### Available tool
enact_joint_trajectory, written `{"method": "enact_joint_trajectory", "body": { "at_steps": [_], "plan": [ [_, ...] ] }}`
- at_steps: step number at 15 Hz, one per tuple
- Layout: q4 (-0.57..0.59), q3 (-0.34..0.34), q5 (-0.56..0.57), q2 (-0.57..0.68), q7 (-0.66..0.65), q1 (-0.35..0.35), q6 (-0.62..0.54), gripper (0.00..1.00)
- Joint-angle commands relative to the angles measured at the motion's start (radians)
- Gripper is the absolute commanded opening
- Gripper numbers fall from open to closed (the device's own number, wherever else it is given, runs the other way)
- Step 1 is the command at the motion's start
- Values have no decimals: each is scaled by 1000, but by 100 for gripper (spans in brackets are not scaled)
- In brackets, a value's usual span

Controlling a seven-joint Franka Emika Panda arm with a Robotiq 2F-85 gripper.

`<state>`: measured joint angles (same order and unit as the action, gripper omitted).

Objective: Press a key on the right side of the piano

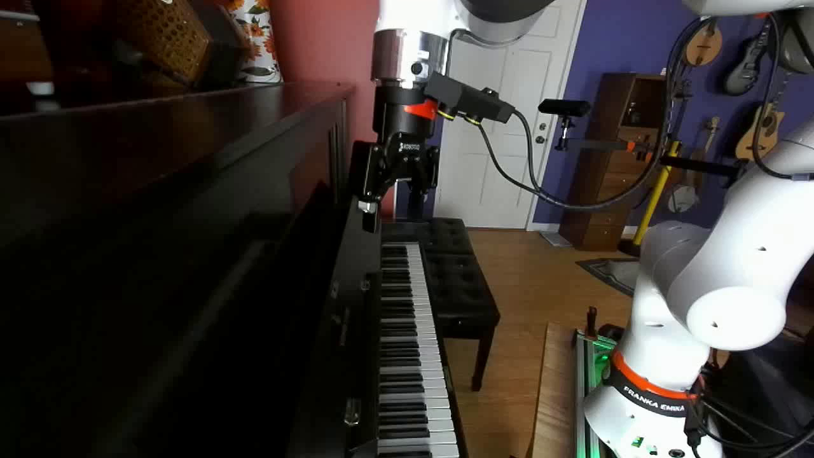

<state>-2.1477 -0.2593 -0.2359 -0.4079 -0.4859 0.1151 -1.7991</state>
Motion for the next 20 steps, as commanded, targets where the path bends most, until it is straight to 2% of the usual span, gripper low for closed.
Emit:
{"method": "enact_joint_trajectory", "body": {
  "at_steps": [1,8,11,15,20],
  "plan": [
    [2,3,2,1,-1,3,2,100],
    [2,3,2,1,-1,3,1,100],
    [-40,34,40,-14,20,-27,-15,100],
    [-124,107,148,-22,134,-79,-32,100],
    [-246,205,297,-13,339,-135,-119,100]
  ]
}}
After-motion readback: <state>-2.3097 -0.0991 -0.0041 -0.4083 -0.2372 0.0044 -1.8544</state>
